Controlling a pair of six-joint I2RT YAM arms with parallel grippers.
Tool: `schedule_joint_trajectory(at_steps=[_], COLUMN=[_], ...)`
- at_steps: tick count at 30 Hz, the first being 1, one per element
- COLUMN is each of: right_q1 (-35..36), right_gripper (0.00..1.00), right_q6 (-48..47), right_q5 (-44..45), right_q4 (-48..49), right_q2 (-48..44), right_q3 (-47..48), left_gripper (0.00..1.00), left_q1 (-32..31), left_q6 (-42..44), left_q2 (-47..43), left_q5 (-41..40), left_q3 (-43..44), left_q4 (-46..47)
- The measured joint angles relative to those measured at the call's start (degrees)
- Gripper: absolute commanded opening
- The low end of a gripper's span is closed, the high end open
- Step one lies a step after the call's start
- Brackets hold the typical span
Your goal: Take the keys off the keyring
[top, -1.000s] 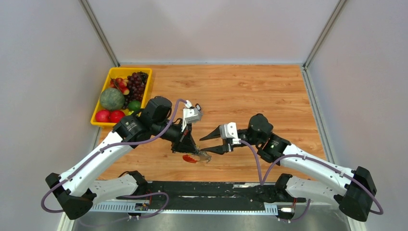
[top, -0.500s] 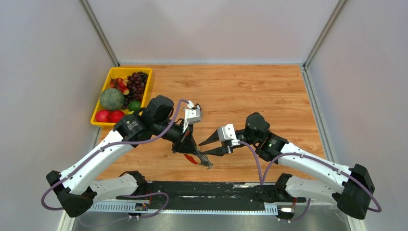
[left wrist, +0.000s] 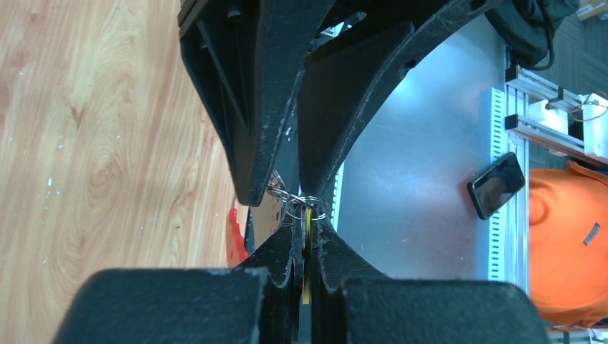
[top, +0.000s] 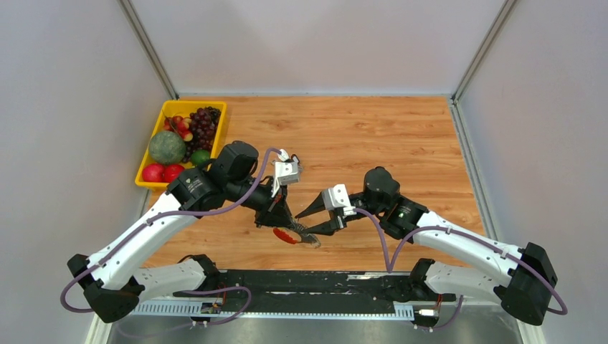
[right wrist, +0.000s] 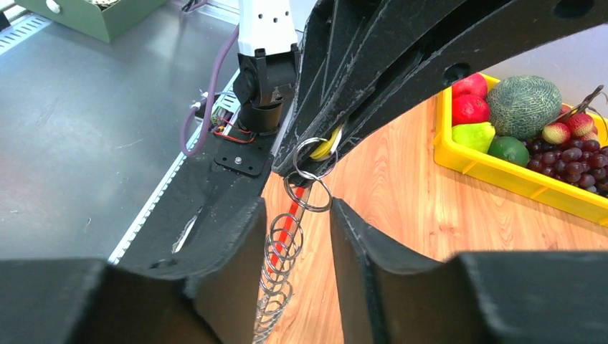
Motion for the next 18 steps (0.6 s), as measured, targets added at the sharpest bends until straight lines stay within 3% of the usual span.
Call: schedule_joint_trajectory(at_steps=[11,18], right_q1=[0.9,1.0], right_gripper=[0.47,0.27], right_q6=[0.3,0.6], right_q5=[0.1,0.3], right_q4=[-0.2,-0.3], right_q2=[2.0,2.1], right_q3=[0.6,1.1], left_gripper=[0.0,0.0], left_q1=[-1.0,-1.5], left_q6=[0.9,1.1], left_q2=[1.2,1.5], left_q5=[0.1,0.1], left_q3=[0.8,0.9], left_q4=[-0.6,-0.6])
